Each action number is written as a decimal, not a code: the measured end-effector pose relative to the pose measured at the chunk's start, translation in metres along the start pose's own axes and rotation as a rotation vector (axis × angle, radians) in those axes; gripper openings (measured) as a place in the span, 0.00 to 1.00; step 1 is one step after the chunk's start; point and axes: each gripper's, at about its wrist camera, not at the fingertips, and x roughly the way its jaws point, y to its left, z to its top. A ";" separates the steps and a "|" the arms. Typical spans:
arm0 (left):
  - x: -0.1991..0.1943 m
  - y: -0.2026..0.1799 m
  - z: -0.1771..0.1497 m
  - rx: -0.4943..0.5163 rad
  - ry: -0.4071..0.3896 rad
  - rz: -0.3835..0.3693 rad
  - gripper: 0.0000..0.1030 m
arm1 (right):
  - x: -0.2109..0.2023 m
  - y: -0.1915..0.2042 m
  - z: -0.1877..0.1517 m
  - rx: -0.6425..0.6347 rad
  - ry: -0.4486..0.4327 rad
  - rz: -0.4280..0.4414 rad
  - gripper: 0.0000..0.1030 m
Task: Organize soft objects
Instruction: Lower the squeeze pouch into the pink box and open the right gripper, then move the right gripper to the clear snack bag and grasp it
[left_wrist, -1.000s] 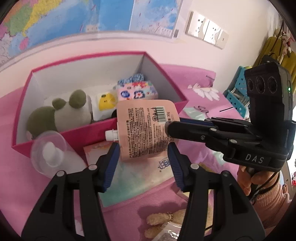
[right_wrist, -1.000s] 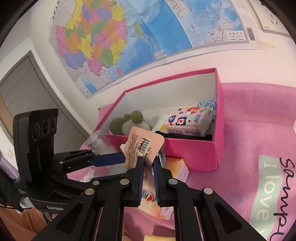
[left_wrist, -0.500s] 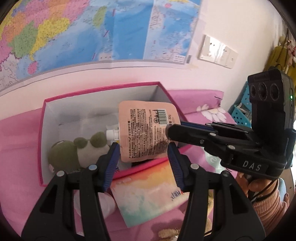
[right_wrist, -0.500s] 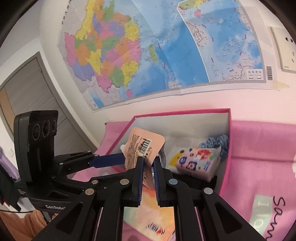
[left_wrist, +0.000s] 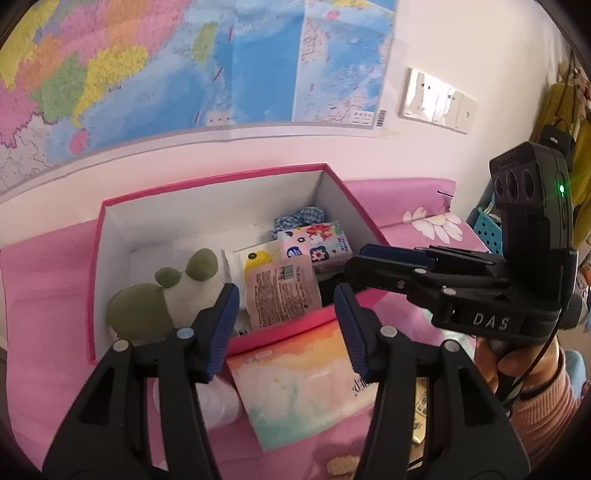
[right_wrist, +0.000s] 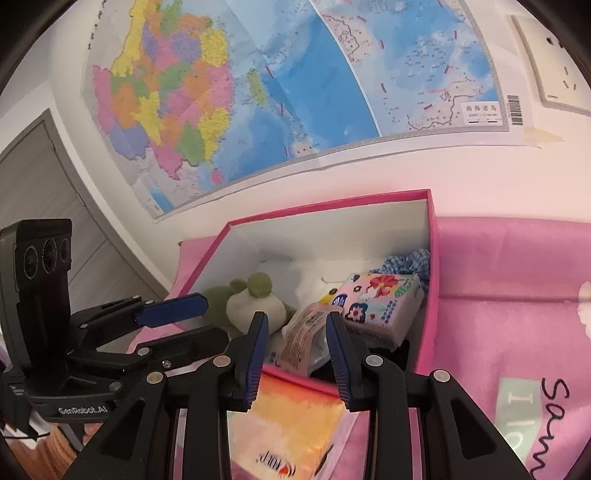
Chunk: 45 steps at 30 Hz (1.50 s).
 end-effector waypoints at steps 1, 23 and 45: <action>-0.003 -0.002 -0.002 0.006 -0.007 0.005 0.53 | -0.004 0.001 -0.003 -0.004 -0.003 0.005 0.33; -0.051 -0.021 -0.075 0.014 0.004 -0.056 0.53 | -0.083 0.048 -0.058 -0.071 -0.026 0.125 0.44; -0.036 -0.024 -0.180 -0.072 0.219 -0.105 0.53 | -0.080 0.026 -0.158 0.059 0.158 0.106 0.45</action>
